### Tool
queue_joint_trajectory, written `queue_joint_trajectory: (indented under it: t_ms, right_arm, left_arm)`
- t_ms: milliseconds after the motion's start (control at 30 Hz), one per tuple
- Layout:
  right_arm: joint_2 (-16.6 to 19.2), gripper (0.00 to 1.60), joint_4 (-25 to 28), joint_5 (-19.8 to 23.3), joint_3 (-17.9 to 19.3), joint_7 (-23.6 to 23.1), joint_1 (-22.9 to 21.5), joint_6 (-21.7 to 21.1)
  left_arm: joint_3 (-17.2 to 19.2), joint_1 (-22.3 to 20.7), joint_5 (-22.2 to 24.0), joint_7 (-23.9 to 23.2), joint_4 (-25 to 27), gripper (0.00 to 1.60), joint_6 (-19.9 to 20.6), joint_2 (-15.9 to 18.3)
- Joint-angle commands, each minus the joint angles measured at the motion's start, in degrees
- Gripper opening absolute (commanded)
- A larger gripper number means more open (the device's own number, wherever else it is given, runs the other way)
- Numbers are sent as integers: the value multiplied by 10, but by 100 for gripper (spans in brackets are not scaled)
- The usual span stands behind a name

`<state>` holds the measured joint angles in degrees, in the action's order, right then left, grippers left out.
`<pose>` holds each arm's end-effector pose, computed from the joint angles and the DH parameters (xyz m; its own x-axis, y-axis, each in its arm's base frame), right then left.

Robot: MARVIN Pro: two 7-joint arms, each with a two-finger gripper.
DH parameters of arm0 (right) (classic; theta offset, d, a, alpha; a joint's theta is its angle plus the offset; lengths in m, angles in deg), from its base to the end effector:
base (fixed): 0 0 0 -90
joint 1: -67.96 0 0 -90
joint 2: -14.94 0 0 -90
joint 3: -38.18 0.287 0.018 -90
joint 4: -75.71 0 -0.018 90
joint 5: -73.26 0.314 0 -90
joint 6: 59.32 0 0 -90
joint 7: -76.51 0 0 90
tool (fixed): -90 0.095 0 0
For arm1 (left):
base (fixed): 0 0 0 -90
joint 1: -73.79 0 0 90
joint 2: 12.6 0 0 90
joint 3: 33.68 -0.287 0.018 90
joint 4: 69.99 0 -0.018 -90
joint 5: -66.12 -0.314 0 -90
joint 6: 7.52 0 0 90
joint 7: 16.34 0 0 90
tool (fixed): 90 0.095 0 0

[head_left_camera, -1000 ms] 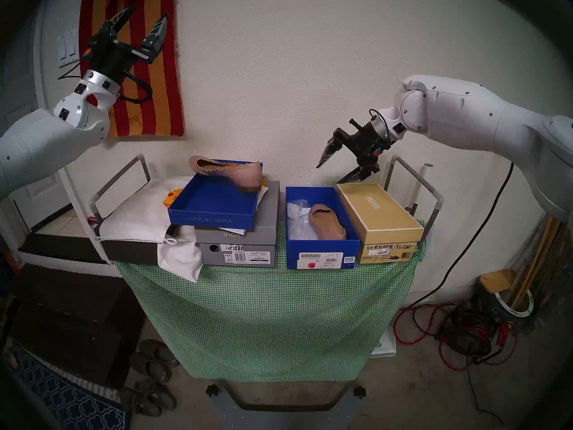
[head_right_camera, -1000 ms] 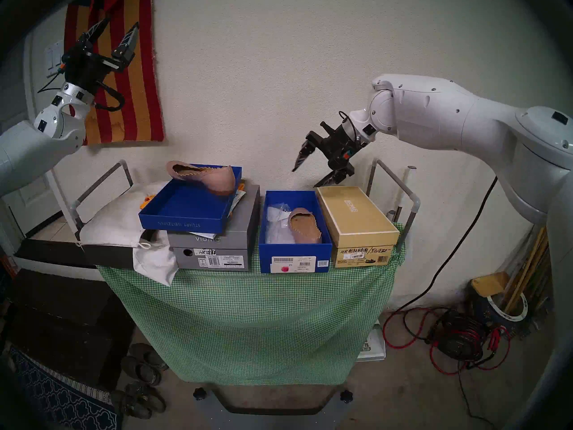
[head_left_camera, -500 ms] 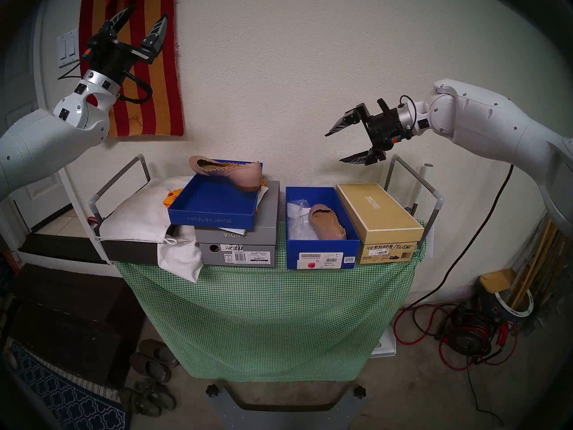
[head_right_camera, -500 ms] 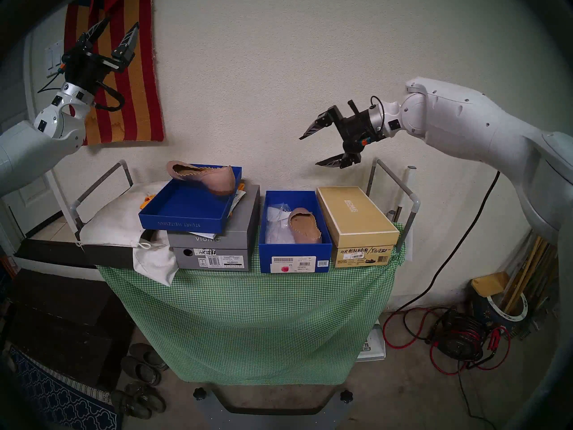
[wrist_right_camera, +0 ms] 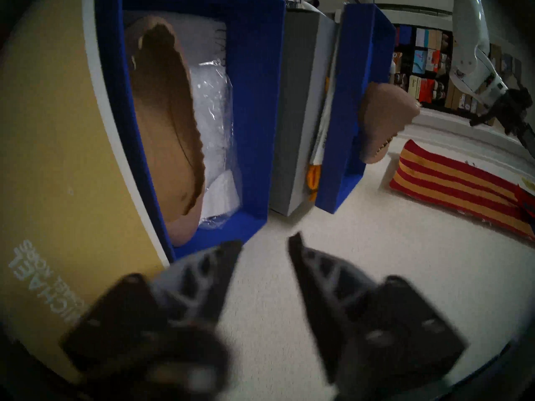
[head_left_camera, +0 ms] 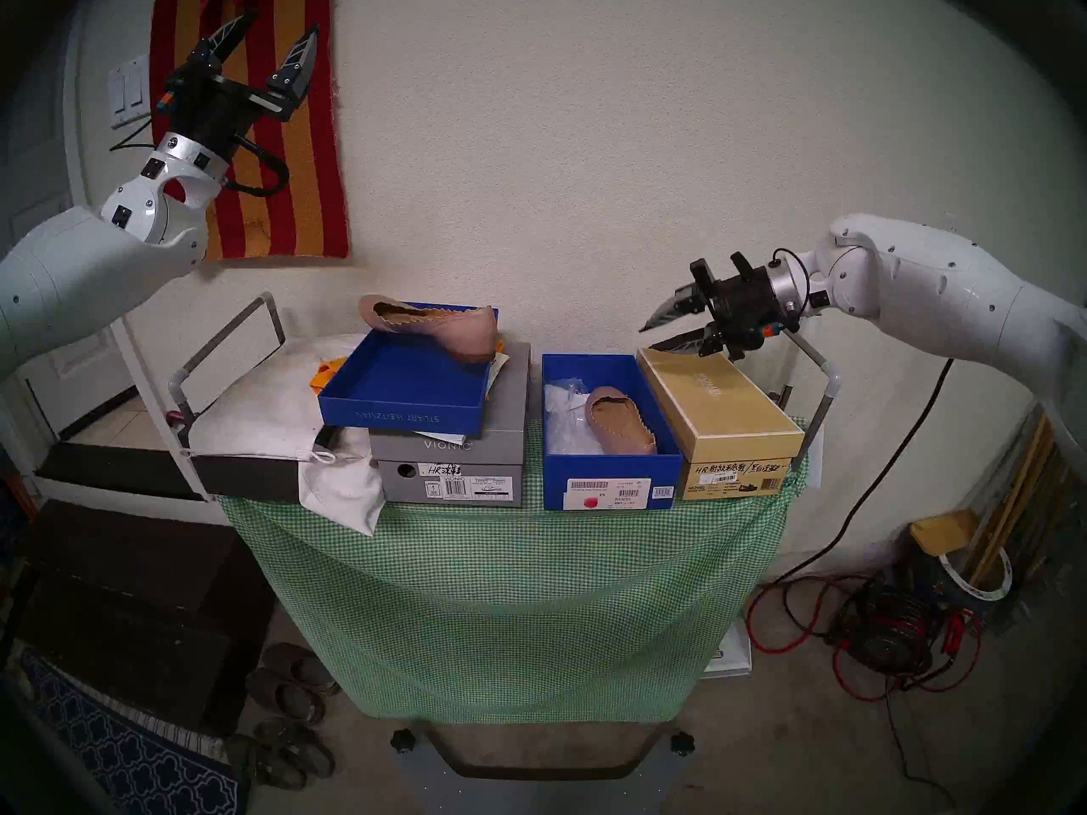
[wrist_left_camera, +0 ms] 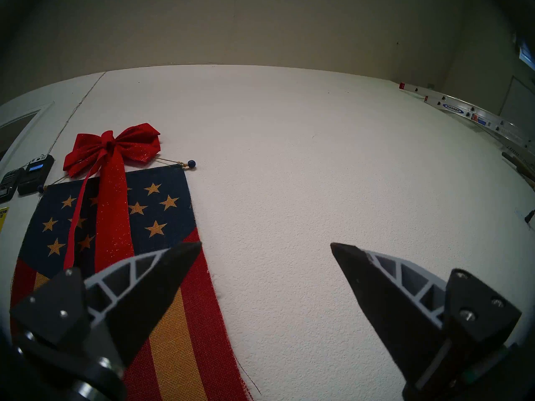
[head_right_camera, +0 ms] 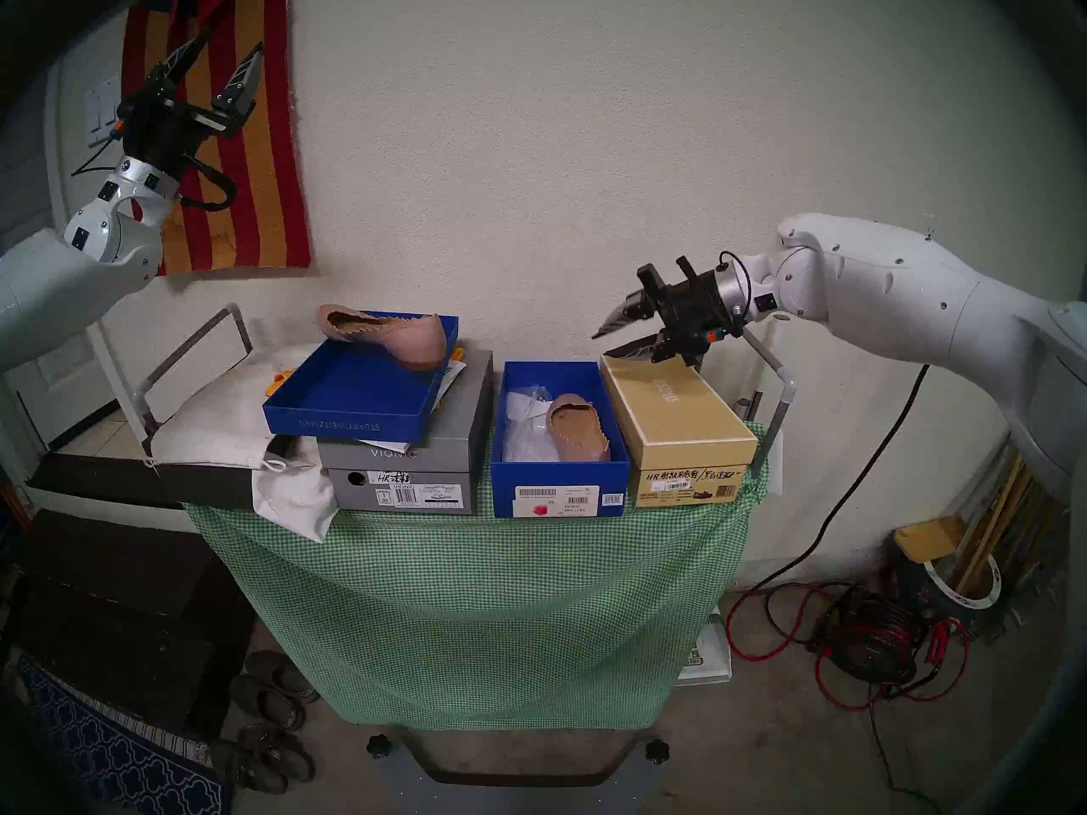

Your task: Put shoes into shoe box

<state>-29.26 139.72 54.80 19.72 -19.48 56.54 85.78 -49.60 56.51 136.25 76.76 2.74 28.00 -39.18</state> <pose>0.5441 -0.0493 -0.0430 -0.9494 0.2371 -0.2058 -0.0279 0.5890 0.8076 0.4996 0.1828 0.1236 -0.8605 -0.1426 0.4890 -0.0872 -0.9046 -0.4172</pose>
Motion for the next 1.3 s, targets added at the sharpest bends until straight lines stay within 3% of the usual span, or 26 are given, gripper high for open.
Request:
queue_joint_trajectory:
  t_ms: [0,400,533,933,1267]
  right_arm:
    - [-36,5,8,-15,-1,23,-5,-1]
    - [-120,0,-22,-18,-28,8,-9,-1]
    - [-151,0,-48,-47,-47,-20,-29,-1]
    - [-212,0,-68,-73,-99,-89,-69,-1]
    - [-246,0,-55,-54,-143,-124,-88,-1]
  left_arm:
    - [1,-1,0,-1,-1,160,0,-1]
    - [1,-2,0,-1,-1,160,0,-1]
    - [0,-2,0,-1,-1,160,0,-1]
    - [0,-2,0,0,-1,160,0,-1]
    - [0,-2,0,0,-1,160,0,-1]
